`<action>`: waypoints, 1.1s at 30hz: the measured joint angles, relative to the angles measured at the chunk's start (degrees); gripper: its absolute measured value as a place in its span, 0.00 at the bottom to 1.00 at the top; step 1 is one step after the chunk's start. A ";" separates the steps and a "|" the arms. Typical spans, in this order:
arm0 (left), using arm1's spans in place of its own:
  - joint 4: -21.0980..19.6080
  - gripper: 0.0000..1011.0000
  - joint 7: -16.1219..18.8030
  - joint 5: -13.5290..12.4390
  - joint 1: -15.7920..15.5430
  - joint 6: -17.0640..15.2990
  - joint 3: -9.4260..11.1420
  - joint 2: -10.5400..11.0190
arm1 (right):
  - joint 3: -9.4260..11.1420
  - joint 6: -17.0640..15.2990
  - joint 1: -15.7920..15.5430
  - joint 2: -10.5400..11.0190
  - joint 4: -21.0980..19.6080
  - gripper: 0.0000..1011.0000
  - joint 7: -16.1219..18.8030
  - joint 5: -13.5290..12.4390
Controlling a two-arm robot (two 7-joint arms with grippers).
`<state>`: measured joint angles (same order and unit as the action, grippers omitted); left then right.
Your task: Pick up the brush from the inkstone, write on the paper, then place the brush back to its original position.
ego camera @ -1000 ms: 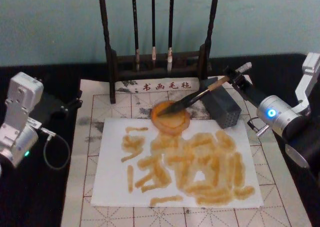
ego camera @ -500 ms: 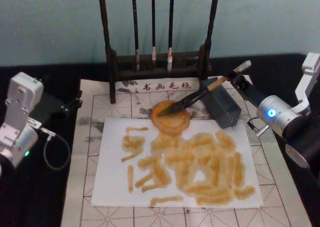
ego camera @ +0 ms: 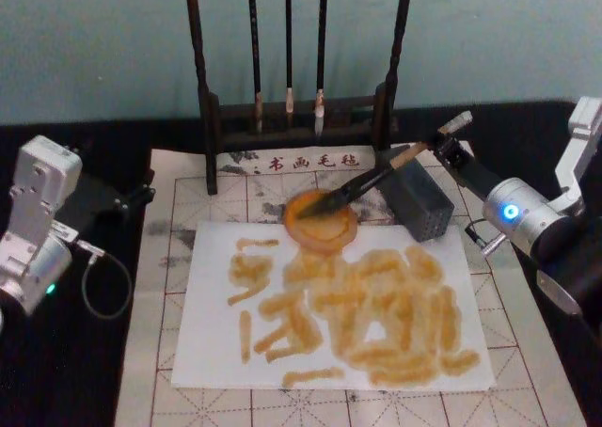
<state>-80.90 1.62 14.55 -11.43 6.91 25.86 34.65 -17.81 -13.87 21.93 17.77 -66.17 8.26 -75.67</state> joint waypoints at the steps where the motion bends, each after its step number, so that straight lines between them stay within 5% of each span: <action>1: 0.00 0.99 0.00 0.00 0.00 0.00 0.00 0.00 | -0.25 0.29 0.11 0.16 -0.13 0.18 0.21 0.00; 12: 0.00 0.99 0.00 0.00 0.00 0.00 0.00 0.00 | -1.96 2.24 0.40 1.66 -2.50 0.18 1.38 -0.18; 19: 0.00 0.99 0.00 0.00 0.00 0.00 0.00 0.00 | -4.16 4.13 0.92 3.14 -3.22 0.18 1.80 1.91; 33: 0.00 0.99 0.00 0.00 0.00 0.00 0.00 0.00 | -5.19 6.99 1.27 3.78 -3.51 0.18 1.26 6.05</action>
<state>-80.90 1.62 14.55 -11.43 6.91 25.86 34.65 -23.00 -6.88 23.20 21.55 -69.68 9.52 -69.62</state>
